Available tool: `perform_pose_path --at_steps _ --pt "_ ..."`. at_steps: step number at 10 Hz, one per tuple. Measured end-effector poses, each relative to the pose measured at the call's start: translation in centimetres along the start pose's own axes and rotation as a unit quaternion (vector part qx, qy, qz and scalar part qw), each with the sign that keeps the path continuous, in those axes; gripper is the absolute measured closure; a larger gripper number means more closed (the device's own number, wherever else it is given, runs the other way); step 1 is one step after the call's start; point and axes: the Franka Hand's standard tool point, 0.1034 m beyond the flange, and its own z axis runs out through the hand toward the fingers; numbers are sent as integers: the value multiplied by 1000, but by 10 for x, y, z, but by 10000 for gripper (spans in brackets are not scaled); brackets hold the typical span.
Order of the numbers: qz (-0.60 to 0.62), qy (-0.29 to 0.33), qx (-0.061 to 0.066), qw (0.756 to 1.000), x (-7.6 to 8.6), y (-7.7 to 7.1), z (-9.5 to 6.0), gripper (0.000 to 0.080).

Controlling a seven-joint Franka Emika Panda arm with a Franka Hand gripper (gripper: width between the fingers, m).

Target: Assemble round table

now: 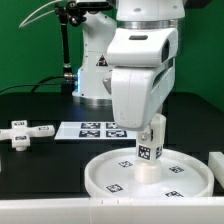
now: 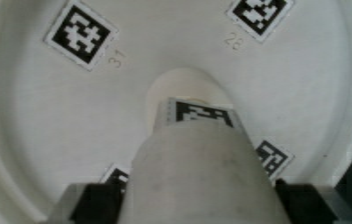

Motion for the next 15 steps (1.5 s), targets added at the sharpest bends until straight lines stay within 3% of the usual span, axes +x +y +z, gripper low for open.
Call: perform_pose_path --at_steps 2,5,10,15 --pt "52 0 0 999 0 0 0 390" --pt "199 14 12 980 -5 2 0 390" --pt "425 34 20 905 2 -2 1 390" --pt "548 29 22 835 5 -4 1 390"
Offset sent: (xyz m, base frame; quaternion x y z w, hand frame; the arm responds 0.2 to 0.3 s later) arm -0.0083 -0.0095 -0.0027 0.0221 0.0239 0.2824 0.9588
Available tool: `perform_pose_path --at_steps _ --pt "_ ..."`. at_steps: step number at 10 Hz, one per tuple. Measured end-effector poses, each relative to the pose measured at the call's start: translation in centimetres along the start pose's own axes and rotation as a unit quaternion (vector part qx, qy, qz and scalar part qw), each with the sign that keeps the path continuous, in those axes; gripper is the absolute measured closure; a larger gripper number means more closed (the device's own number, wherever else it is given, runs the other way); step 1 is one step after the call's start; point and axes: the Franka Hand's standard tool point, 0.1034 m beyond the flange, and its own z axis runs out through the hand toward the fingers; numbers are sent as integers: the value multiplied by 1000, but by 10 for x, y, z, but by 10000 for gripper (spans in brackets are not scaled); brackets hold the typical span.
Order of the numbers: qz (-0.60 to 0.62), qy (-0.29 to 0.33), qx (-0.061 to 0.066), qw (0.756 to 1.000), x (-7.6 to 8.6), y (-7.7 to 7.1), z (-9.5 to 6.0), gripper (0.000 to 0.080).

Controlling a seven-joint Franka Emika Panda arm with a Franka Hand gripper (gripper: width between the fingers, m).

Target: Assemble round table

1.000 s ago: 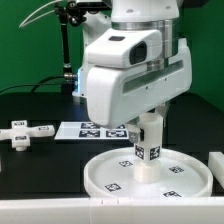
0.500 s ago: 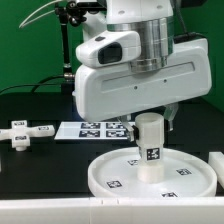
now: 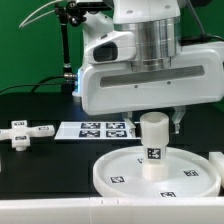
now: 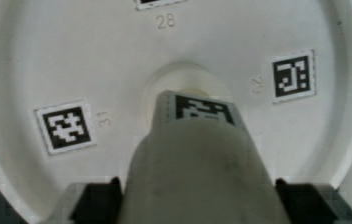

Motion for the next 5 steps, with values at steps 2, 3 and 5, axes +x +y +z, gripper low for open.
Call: perform_pose_path --at_steps 2,3,5 --pt "67 1 0 998 0 1 0 390" --pt "133 5 0 991 -2 1 0 390" --pt "241 4 7 970 -5 0 1 390"
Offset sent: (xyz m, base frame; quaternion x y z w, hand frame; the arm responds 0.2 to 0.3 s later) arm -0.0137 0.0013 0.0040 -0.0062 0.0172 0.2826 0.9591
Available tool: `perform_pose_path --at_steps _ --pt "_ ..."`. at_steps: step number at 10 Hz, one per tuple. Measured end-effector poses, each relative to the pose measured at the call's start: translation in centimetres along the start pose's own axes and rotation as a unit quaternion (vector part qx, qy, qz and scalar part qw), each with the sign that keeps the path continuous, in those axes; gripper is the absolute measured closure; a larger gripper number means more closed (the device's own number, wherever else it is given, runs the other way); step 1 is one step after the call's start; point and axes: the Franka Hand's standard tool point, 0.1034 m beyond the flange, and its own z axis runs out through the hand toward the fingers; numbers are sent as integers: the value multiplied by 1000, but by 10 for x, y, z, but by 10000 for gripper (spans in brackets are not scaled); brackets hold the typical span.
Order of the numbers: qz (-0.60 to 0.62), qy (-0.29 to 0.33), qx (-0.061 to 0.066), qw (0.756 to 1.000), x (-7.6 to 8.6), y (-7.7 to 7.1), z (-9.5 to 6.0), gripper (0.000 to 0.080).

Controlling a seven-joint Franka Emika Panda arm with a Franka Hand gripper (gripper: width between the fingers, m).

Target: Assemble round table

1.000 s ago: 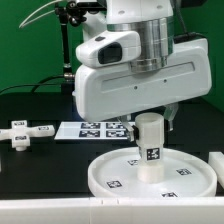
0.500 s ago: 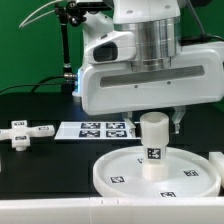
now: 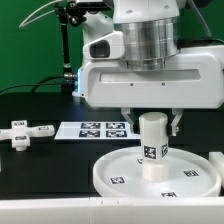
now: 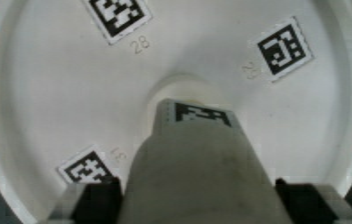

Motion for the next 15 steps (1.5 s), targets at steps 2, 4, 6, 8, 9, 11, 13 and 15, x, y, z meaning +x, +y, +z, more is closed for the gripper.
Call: perform_pose_path --at_steps 2,4,6,8,9,11,13,15 --pt "85 -4 7 996 0 0 0 390" --pt "176 -7 10 984 -1 -2 0 390" --pt "248 -12 12 968 -3 -5 0 390" --pt "340 -19 21 940 -3 -6 1 390" --pt "378 -21 23 925 -3 -7 1 390" --pt "442 -26 23 897 -4 -8 3 390" --pt "441 -27 24 897 -4 -9 3 315" --pt "409 -27 24 912 -5 -9 3 200"
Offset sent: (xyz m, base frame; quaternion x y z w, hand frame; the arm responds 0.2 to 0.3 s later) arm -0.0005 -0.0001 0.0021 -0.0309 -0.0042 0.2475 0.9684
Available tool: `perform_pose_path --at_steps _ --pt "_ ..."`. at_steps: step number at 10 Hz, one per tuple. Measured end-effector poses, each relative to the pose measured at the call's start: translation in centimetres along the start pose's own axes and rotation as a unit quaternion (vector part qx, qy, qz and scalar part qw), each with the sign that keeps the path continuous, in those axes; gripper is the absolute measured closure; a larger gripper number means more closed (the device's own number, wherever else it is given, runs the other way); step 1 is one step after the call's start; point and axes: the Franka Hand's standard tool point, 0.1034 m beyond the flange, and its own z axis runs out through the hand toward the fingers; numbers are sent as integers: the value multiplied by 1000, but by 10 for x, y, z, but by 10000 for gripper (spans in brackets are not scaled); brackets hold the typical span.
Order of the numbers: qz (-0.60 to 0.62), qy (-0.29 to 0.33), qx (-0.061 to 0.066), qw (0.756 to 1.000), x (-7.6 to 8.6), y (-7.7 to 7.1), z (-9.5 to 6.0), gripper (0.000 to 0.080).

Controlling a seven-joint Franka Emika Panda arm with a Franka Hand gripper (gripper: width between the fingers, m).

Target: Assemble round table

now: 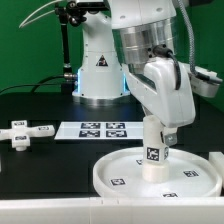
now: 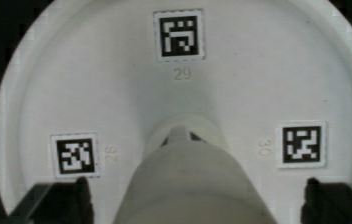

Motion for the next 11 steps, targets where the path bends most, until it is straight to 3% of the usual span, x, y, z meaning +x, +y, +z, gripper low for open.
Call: perform_pose_path --at_steps 1,6,7,11 --pt "-25 0 0 1000 0 0 0 161" --pt "-227 1 -4 974 0 1 0 151" --pt "-294 4 -18 956 0 0 -2 151" --pt "-483 7 -16 875 4 -2 0 151"
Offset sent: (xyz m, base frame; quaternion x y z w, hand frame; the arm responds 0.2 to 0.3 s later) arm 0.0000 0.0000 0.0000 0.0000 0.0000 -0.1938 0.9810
